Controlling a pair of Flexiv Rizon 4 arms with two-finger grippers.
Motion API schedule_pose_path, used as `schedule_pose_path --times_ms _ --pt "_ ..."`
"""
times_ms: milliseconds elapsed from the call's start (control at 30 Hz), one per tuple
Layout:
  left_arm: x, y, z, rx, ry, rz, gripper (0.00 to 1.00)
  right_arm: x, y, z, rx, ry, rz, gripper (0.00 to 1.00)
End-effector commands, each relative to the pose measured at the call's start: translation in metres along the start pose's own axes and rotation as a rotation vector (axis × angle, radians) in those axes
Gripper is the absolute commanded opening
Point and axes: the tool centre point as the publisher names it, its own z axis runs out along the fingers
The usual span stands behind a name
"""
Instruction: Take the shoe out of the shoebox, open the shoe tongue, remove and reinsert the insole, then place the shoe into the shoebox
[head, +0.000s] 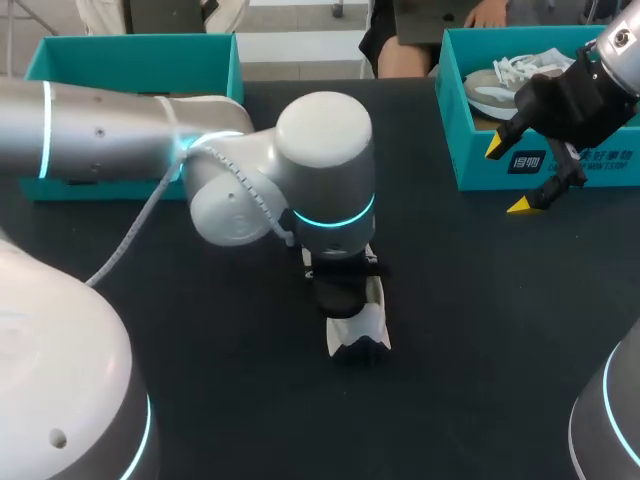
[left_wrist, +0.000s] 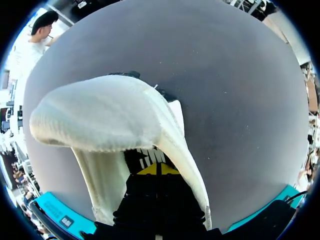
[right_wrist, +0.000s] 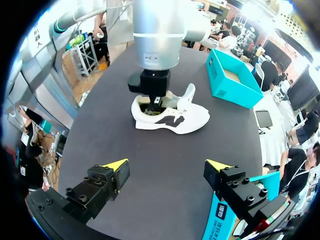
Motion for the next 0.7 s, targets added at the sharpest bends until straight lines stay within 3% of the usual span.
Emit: schedule_pose_path --times_ms 33,400,700 --pt "0.004 -0.007 0.05 -0.003 -0.033 0.028 0.0 -0.001 0.0 0.001 0.002 0.001 0.001 1.0" --pt "-0.013 -0.012 0.058 0.0 -0.202 -0.064 0.0 -0.001 0.0 0.001 0.002 0.001 0.001 1.0" --pt "-0.028 -0.012 0.059 0.005 -0.233 -0.109 0.0 -0.001 0.0 0.001 0.002 0.001 0.001 1.0"
